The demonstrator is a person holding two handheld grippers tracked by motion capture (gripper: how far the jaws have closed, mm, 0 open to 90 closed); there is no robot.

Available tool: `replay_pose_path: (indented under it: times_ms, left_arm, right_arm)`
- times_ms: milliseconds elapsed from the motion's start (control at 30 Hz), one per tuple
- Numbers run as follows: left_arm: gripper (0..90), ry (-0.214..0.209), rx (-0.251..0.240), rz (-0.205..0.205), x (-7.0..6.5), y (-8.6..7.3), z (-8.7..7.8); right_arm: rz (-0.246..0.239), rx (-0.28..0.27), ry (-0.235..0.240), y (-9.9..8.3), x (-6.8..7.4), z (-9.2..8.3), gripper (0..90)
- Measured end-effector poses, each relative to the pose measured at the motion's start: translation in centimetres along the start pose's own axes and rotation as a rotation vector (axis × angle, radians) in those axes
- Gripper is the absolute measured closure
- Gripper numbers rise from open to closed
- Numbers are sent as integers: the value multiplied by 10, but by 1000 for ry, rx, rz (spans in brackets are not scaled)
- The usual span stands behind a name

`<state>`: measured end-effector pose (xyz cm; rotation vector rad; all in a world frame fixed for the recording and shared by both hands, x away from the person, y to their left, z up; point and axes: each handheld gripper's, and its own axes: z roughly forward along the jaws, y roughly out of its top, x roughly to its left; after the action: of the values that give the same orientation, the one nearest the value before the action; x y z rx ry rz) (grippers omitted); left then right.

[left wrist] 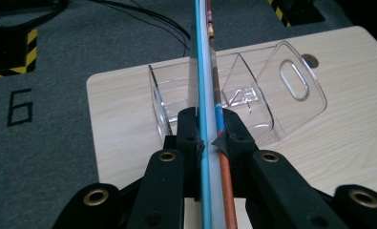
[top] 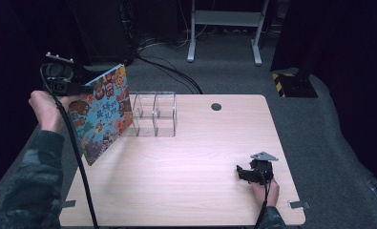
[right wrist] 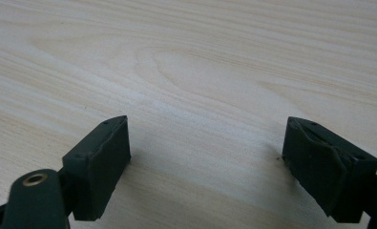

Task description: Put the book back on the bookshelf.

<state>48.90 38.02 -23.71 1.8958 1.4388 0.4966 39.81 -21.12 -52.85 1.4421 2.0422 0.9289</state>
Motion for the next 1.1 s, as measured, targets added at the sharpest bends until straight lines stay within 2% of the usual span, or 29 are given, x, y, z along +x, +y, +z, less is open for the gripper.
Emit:
replay_pose_path:
  times_ms: [133,167,200,233,300,367,400,500,700,733,867,1033,1100]
  left_arm:
    - [809,-11,-2,-16,-1,2,5]
    - [809,-11,-9,-9,1,2,6]
    - [809,-15,3,-29,0,2,7]
    - [809,-10,-10,-29,1,2,9]
    - [809,-7,-2,-31,2,3,11]
    - [809,8,-16,-29,3,3,14]
    - [809,11,-4,-18,3,4,14]
    - [809,23,-18,-23,3,5,17]
    - [808,40,-72,-49,4,4,22]
    - [809,50,-94,-57,3,3,23]
    - [808,60,-133,-76,0,-7,31]
    - [808,49,-181,-128,0,-21,41]
    - [808,41,-216,-161,0,-28,43]
  right_arm:
    - [8,2,1,0,1,0,162]
    - [-1,4,0,0,0,0,162]
    - [1,4,0,0,0,0,162]
    - [6,2,1,0,1,0,162]
    - [7,1,1,0,1,0,163]
    - [8,1,1,0,1,0,164]
    - [6,1,2,0,1,0,164]
    - [8,1,2,0,1,0,164]
    - [8,1,3,0,1,0,164]
    - [8,1,3,0,1,0,164]
    - [7,1,2,0,1,0,165]
    - [18,6,0,0,2,-1,166]
    - [18,6,-1,0,2,-1,166]
